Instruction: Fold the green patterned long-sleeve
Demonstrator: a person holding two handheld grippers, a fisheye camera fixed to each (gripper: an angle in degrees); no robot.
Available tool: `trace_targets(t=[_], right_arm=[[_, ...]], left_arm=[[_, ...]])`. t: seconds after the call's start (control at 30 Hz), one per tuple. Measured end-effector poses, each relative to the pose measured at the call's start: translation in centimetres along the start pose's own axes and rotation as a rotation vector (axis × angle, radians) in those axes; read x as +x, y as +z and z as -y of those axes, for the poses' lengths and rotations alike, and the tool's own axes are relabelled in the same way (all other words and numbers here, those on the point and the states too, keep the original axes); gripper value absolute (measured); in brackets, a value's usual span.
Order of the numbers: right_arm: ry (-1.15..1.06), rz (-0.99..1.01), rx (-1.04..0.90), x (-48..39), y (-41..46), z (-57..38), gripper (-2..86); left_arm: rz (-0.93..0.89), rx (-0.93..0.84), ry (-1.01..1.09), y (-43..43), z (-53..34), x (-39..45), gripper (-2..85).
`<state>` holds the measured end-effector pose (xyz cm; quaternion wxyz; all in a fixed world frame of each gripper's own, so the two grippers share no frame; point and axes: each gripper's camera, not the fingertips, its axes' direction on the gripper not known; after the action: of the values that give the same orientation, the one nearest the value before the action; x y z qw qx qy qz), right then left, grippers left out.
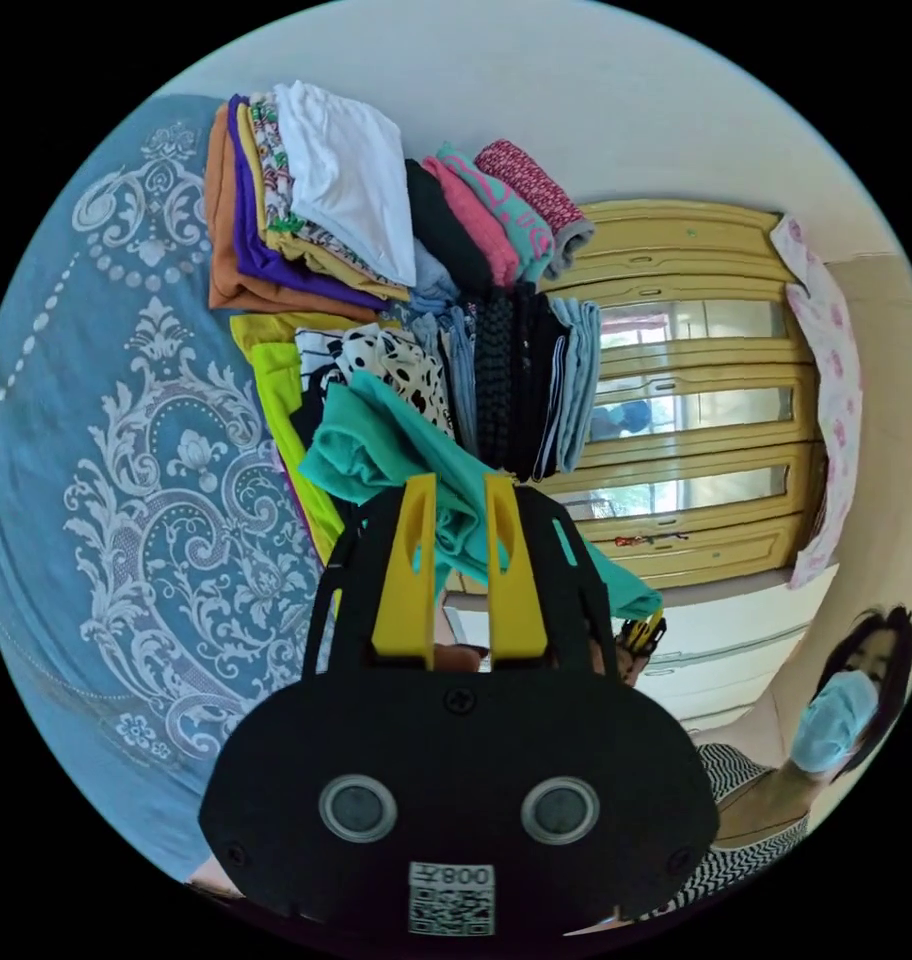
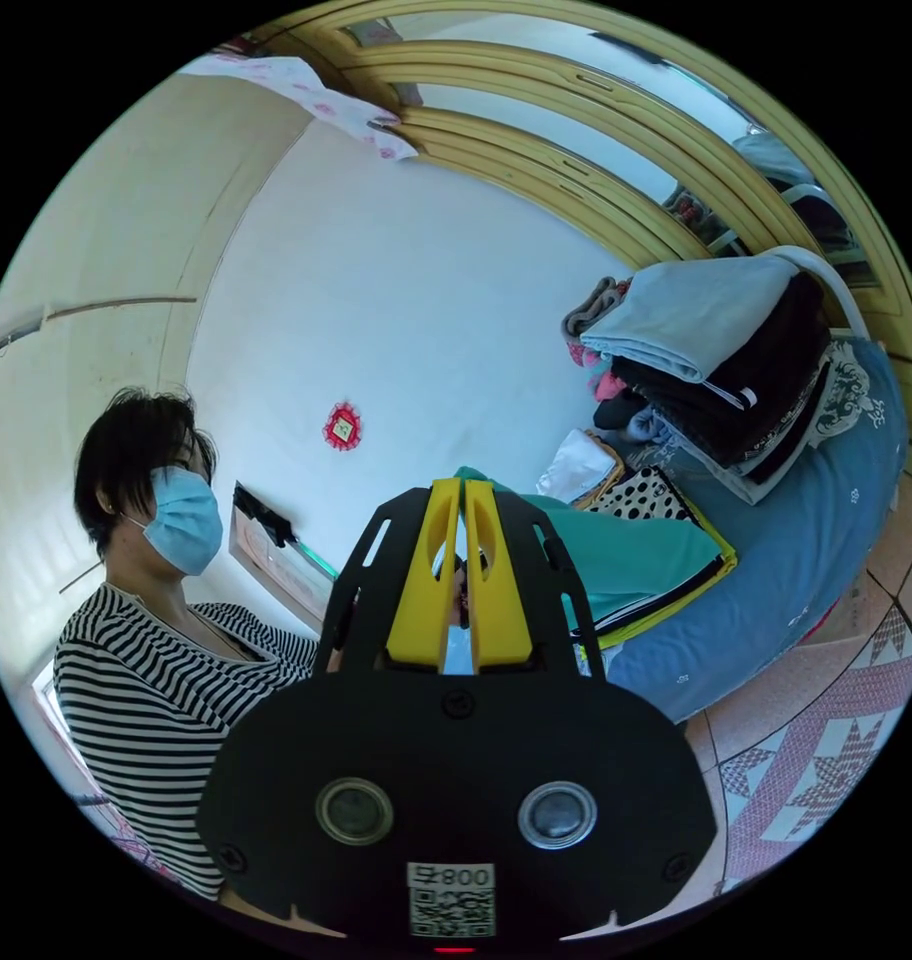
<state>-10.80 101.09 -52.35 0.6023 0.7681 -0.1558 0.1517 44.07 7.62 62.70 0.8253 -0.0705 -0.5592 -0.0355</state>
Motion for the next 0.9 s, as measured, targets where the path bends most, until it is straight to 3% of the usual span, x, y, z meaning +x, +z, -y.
trace_targets(t=[0.27, 0.47, 0.9], right_arm=[[0.010, 0.005, -0.002, 1.4, 2.3, 0.5, 0.3], [0.009, 0.008, 0.003, 2.0, 3.8, 0.7, 0.3], [-0.147, 0.136, -0.004, -3.9, 8.2, 0.8, 0.4]], left_arm=[[-0.040, -0.039, -0.086, 1.3, -2.1, -7.5, 4.4], [-0.083, 0.009, -0.037, -1.0, -6.8, -11.5, 1.1], [-0.298, 0.231, 0.164, -14.7, -25.2, -19.0, 0.5]])
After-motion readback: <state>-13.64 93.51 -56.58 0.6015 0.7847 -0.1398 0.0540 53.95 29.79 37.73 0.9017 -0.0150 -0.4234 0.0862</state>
